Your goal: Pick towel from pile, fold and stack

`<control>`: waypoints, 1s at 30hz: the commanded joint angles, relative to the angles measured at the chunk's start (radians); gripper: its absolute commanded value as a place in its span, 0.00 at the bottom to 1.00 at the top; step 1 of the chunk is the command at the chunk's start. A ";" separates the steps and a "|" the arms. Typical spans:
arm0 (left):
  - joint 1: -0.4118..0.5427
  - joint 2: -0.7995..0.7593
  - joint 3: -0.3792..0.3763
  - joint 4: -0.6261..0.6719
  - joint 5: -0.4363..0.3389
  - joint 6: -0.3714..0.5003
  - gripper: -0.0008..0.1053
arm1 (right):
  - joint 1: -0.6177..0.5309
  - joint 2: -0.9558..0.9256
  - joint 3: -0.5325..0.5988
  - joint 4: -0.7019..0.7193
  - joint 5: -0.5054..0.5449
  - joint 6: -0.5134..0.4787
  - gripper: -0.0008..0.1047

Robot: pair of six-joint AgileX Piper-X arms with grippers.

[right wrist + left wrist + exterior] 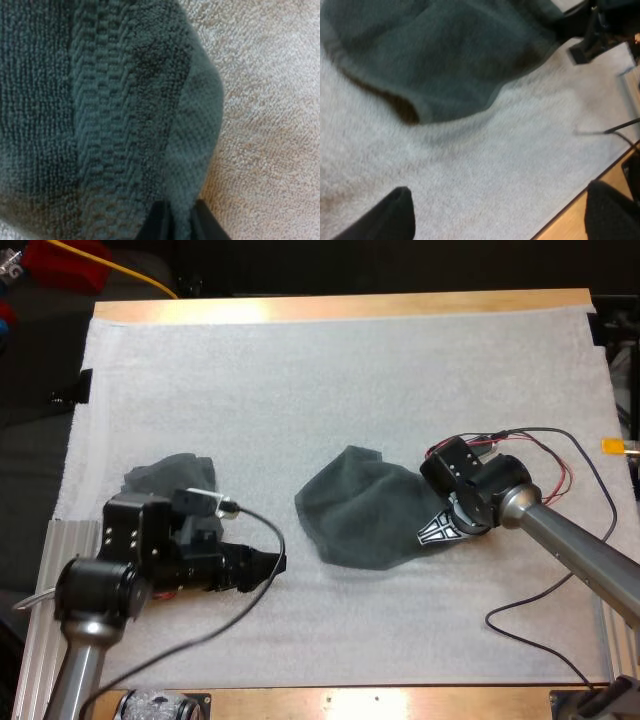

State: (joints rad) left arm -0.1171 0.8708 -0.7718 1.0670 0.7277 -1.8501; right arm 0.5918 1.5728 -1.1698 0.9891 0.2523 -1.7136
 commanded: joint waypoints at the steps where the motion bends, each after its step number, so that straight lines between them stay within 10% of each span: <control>1: -0.005 0.021 -0.001 -0.016 0.012 -0.006 0.66 | -0.006 -0.009 0.000 0.007 -0.009 -0.002 0.02; 30: -0.136 0.619 -0.001 -0.281 0.110 0.022 0.66 | -0.006 -0.009 0.000 -0.016 -0.032 0.012 0.02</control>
State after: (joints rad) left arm -0.2447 1.4880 -0.7718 0.8019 0.8210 -1.8273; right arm 0.5918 1.5728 -1.1698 0.9685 0.2278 -1.7047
